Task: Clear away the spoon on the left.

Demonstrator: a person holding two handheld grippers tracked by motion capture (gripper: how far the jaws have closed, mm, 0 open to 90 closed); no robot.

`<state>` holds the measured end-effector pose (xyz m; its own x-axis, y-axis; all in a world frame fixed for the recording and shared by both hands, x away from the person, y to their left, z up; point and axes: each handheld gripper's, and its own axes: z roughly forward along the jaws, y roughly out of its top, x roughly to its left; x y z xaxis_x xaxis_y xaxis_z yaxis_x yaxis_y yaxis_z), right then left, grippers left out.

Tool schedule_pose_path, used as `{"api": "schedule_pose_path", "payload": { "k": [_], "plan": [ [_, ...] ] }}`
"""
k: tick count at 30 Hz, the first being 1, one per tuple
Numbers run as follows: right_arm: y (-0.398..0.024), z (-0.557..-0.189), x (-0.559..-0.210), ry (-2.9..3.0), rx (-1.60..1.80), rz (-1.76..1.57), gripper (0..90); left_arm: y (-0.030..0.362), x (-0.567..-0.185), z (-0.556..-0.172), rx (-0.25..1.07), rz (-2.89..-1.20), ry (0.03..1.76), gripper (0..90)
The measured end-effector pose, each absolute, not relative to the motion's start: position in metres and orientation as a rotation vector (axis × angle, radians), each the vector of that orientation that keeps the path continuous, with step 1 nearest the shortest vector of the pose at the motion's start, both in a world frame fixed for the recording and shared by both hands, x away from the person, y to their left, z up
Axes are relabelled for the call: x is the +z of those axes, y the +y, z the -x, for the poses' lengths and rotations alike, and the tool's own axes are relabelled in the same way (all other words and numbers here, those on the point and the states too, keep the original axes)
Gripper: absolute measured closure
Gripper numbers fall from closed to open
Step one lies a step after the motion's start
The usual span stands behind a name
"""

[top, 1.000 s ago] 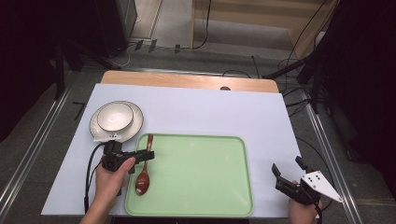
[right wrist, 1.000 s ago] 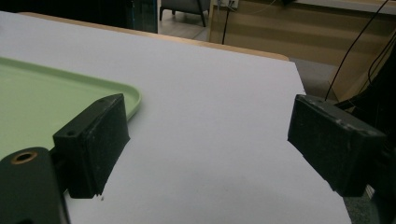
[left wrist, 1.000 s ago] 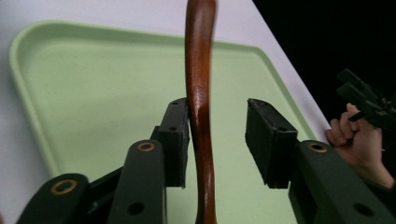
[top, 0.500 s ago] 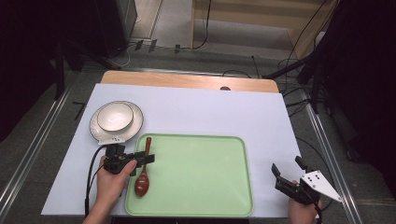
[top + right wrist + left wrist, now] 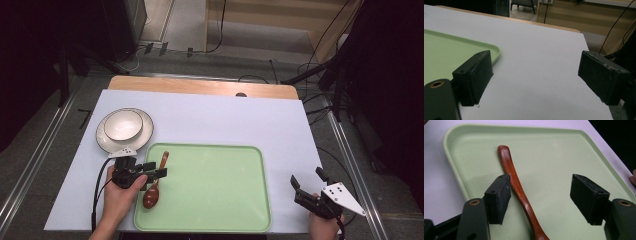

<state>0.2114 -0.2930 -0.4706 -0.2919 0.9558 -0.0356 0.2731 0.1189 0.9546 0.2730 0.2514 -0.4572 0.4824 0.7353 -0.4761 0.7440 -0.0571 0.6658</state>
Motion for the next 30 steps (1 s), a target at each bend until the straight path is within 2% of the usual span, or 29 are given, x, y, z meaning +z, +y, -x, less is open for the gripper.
{"api": "schedule_pose_path", "payload": {
  "k": [3,5,8,11,30],
  "plan": [
    [-0.293,-0.212,-0.471,1.682,1.203,-1.206,13.2,0.253,-0.456,-0.272,-0.017,-1.790,1.227,24.2],
    [-0.293,-0.212,-0.471,1.683,1.203,-1.204,13.2,0.255,-0.454,-0.271,-0.015,-1.772,1.230,9.8],
    [-0.293,-0.212,-0.470,1.681,1.205,-1.204,13.2,0.259,-0.450,-0.267,0.010,-1.748,1.181,0.0],
    [-0.293,-0.212,-0.470,1.682,1.204,-1.203,13.2,0.262,-0.445,-0.261,0.067,-1.745,1.162,0.0],
    [-0.293,-0.211,-0.470,1.681,1.202,-1.203,13.2,0.289,-0.438,-0.240,0.202,-1.712,1.131,0.0]
  ]
}}
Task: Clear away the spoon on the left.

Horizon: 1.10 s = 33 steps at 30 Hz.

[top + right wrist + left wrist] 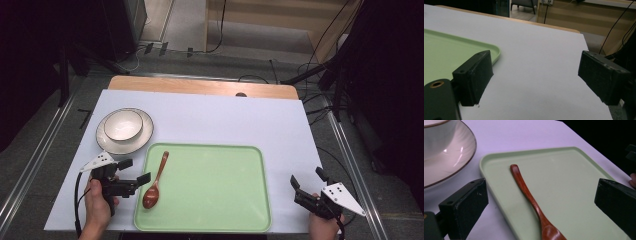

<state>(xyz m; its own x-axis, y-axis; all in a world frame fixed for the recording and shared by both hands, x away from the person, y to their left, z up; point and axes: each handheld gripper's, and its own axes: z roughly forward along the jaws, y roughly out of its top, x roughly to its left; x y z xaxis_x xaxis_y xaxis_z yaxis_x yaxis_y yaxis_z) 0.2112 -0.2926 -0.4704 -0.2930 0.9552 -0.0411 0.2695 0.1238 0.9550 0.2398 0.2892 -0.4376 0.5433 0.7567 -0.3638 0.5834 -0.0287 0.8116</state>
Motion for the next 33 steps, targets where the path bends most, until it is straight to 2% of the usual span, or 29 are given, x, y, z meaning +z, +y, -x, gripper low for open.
{"api": "schedule_pose_path", "payload": {
  "k": [33],
  "plan": [
    [-0.291,-0.211,-0.471,1.686,1.189,-1.204,13.2,0.361,-0.440,-0.205,0.338,-1.652,1.245,0.0]
  ]
}}
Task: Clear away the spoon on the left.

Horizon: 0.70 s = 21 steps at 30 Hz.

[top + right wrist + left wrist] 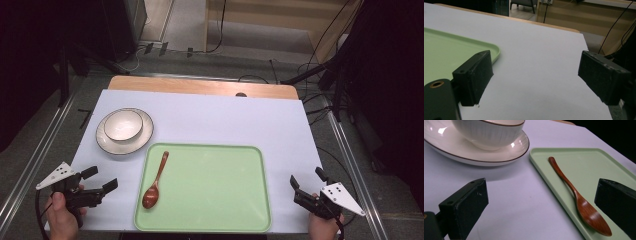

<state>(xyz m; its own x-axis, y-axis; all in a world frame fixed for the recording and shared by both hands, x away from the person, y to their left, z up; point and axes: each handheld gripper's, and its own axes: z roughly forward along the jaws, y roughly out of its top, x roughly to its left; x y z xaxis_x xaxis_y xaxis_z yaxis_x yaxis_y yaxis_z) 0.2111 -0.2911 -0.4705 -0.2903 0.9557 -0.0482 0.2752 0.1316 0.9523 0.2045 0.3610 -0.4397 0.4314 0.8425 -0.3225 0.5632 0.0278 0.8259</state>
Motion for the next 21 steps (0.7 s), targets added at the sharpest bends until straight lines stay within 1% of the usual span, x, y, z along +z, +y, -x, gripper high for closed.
{"api": "schedule_pose_path", "payload": {
  "k": [15,21],
  "plan": [
    [-0.291,-0.211,-0.471,1.684,1.187,-1.202,13.2,0.390,-0.440,-0.192,0.378,-1.613,1.254,0.0],
    [-0.290,-0.212,-0.471,1.688,1.182,-1.194,13.2,0.395,-0.441,-0.193,0.380,-1.592,1.245,0.0]
  ]
}}
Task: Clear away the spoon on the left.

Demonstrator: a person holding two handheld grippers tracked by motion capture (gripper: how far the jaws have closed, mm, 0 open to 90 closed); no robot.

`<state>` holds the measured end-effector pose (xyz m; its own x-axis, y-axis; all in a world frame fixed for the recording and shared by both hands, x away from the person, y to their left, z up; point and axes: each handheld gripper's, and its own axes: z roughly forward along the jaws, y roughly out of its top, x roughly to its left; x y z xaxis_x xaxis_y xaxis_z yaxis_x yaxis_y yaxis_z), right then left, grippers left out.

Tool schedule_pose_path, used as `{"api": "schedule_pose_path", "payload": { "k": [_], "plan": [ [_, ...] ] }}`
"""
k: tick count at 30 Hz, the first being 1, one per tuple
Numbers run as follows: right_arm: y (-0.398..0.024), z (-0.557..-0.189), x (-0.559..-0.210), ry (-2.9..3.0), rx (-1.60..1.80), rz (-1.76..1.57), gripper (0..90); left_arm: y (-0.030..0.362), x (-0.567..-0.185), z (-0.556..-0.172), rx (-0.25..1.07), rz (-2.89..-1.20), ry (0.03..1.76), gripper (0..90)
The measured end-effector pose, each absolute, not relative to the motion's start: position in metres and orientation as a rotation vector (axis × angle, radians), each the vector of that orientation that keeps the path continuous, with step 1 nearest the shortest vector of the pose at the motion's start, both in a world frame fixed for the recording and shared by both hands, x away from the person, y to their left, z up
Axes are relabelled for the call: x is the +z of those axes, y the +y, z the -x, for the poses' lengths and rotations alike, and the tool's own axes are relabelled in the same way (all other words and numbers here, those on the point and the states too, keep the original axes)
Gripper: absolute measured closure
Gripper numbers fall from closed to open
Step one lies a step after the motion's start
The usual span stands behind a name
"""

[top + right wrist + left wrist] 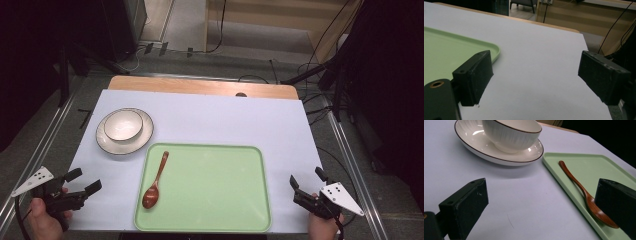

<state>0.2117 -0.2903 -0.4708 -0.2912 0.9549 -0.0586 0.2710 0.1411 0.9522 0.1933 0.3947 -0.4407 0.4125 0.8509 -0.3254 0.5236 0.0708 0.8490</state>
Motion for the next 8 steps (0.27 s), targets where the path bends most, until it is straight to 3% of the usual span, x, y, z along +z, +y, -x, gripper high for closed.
{"api": "schedule_pose_path", "payload": {
  "k": [8],
  "plan": [
    [-0.2891,-0.2122,-0.4708,1.692,1.171,-1.193,13.2,0.3964,-0.4424,-0.1958,0.379,-1.581,1.266,0.0]
  ]
}}
